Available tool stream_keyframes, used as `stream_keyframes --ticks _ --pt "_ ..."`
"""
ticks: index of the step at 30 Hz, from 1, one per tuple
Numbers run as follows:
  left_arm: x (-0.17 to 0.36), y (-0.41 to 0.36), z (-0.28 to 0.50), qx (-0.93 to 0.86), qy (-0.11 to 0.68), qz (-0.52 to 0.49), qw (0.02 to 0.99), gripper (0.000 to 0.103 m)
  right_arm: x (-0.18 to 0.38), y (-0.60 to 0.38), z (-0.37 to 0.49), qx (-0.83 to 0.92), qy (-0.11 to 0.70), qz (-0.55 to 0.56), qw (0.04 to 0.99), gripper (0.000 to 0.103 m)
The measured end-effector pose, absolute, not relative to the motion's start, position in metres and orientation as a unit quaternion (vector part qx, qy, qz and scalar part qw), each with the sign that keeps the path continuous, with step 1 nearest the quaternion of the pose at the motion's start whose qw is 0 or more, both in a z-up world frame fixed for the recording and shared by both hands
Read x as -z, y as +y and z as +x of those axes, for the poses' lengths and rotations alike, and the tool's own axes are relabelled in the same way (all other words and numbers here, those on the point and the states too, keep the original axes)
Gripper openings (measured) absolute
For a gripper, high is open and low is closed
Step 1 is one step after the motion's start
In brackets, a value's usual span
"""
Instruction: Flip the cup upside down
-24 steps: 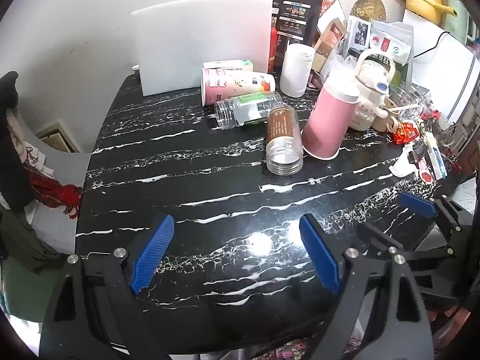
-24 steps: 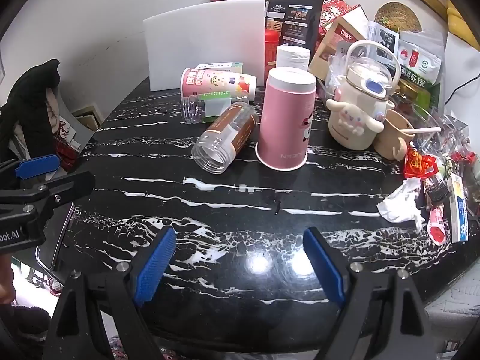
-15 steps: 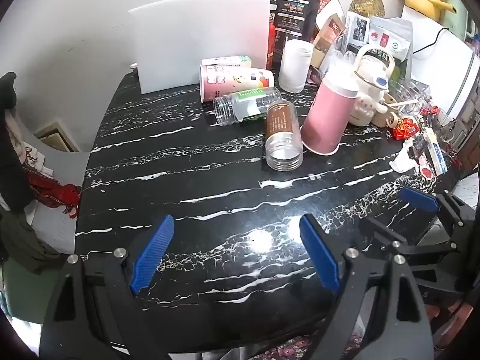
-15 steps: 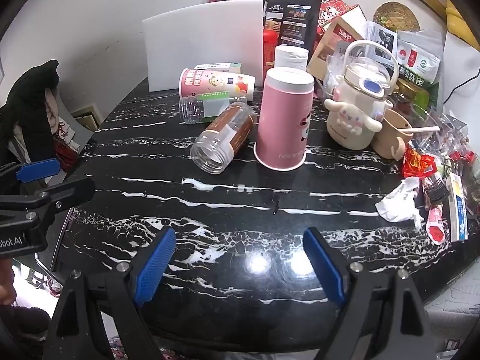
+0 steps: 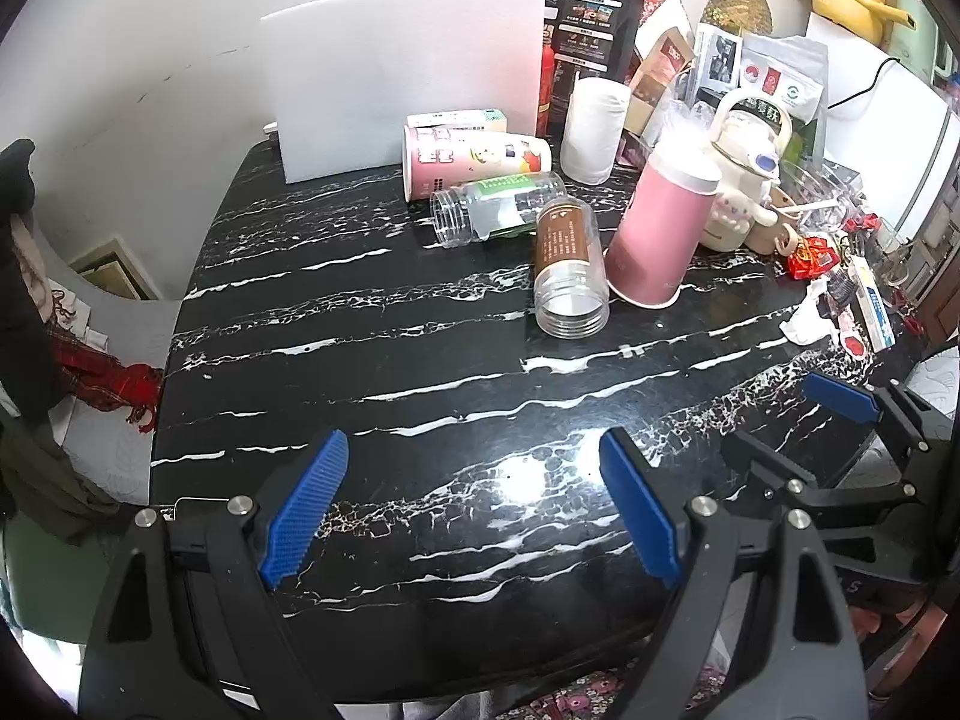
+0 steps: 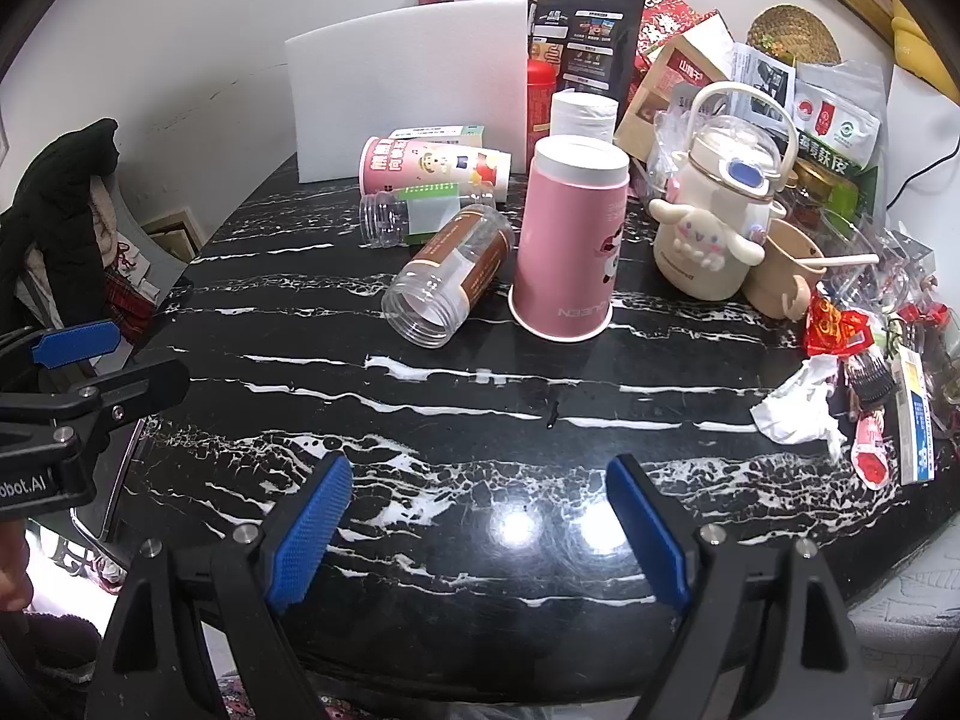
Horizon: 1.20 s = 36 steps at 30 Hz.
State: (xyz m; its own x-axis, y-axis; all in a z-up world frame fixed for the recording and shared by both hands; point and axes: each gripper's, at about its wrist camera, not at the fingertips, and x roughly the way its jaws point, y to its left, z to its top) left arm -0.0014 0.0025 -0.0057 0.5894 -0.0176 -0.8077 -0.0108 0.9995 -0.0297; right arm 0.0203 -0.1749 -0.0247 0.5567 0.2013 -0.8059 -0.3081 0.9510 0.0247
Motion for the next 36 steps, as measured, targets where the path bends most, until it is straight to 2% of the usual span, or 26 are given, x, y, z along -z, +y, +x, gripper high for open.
stream_keyframes --ticks 36 --pt "0.0063 0.0097 -0.0012 -0.009 0.456 -0.017 0.89 0.085 0.0277 -0.1651 0.0234 -0.151 0.452 -0.068 0.876 0.087"
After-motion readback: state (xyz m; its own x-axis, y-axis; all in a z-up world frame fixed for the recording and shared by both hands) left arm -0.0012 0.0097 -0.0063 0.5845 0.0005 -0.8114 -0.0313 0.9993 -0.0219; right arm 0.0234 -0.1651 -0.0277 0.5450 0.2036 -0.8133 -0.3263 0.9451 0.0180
